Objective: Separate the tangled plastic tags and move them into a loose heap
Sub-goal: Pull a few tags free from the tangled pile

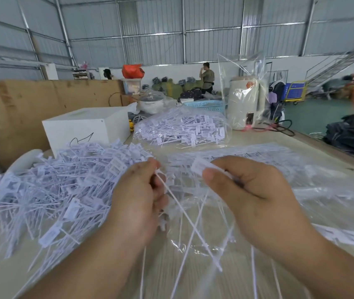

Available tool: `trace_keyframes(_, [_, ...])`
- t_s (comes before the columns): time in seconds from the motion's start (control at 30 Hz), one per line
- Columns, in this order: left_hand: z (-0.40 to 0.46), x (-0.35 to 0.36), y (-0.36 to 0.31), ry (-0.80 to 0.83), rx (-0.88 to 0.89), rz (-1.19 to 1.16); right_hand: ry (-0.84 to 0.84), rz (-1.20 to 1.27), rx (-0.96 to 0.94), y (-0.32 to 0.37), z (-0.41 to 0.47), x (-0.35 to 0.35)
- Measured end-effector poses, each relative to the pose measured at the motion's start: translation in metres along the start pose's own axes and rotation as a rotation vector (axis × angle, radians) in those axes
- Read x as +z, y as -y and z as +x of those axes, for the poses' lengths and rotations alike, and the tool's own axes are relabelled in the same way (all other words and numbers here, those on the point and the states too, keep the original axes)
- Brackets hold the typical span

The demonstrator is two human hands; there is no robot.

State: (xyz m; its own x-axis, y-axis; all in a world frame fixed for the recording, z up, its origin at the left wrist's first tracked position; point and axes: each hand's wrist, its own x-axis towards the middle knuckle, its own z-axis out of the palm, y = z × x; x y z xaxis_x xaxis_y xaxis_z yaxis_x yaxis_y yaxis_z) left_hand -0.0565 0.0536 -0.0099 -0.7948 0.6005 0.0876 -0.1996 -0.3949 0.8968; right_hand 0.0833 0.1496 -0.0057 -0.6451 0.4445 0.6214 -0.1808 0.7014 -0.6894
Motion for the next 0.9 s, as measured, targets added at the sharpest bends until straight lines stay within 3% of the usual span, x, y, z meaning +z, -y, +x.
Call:
trace_keyframes(0.1, [0.0, -0.005, -0.004, 0.221, 0.071, 0.271, 0.241, 0.077, 0.044, -0.005, 0.001, -0.003])
trace_keyframes(0.17, [-0.006, -0.002, -0.002, 0.43, 0.077, 0.304, 0.309, 0.085, 0.075, -0.012, 0.001, -0.002])
trace_keyframes(0.23, [-0.007, -0.003, -0.003, 0.528, 0.089, 0.34, 0.333, 0.09, 0.109, -0.018, 0.0, -0.004])
trace_keyframes(0.33, [-0.003, -0.009, -0.01, 0.536, 0.09, 0.426, 0.331, 0.055, 0.1, -0.018, 0.0, -0.009])
trace_keyframes(0.43, [-0.001, -0.011, -0.011, 0.538, 0.093, 0.491, 0.328, 0.169, 0.089, -0.014, 0.0, -0.01])
trace_keyframes(0.6, [-0.007, -0.006, -0.004, 0.616, 0.035, 0.381, 0.317, 0.189, 0.084, -0.012, 0.001, -0.01])
trace_keyframes(0.8, [-0.014, 0.002, 0.001, 0.573, 0.191, 0.448, 0.309, 0.208, 0.13, -0.014, 0.0, 0.0])
trace_keyframes(0.9, [-0.013, 0.002, 0.002, 0.564, 0.174, 0.476, 0.338, 0.187, 0.129, -0.017, 0.0, -0.003])
